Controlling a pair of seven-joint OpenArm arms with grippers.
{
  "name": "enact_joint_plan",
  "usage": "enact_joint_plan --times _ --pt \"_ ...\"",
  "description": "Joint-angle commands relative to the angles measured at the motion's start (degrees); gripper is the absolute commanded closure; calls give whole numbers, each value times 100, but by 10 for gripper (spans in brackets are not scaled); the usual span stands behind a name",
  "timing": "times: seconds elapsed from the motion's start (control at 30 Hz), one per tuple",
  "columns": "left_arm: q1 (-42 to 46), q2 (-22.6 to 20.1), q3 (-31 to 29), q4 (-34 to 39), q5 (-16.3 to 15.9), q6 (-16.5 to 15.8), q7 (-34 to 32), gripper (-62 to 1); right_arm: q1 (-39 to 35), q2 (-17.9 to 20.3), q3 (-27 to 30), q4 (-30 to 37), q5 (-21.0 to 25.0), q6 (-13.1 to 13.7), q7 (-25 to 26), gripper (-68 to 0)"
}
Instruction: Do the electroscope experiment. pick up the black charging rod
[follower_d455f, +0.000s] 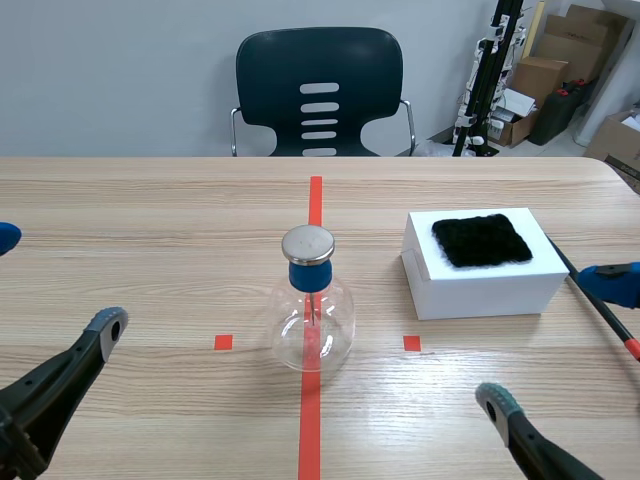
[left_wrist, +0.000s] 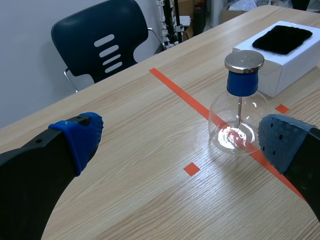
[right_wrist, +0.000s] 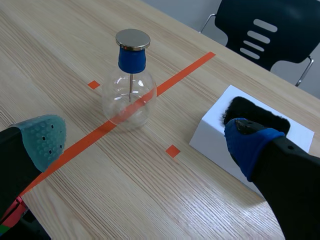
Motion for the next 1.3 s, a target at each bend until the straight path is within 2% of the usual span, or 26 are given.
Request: enact_joint_plan --times 0.0,0.13,0.4,0.7,0.83,0.9,1.0,1.27 --pt "-59 -33 2 15 -61 7 -76 -623 -11 15 57 116 17 0 87 -679" --pt "-179 -33 42 -94 -66 0 -144 -623 -11 15 57 116 17 0 87 -679" --pt "-614 -33 326 -745 -129 -17 -741 -623 -13 15 90 116 20 0 260 -679" --pt "-1270 -33 765 -1473 -129 -214 -966 -623 -13 15 90 116 24 4 208 -679" --pt "-1539 -33 984 -1749 -131 -302 -988 -623 -13 17 109 116 26 13 -133 -679" --pt "-1668 -33 1110 -1893 -153 -302 -1027 -623 -15 17 236 116 177 37 -199 -679" --pt "-1849 -33 1279 -2155 -170 -302 -1307 -623 2 17 481 149 522 42 -505 -679" --pt "-2212 -31 1672 -2780 -175 -437 -1974 -623 216 17 1189 245 809 17 -1456 -679"
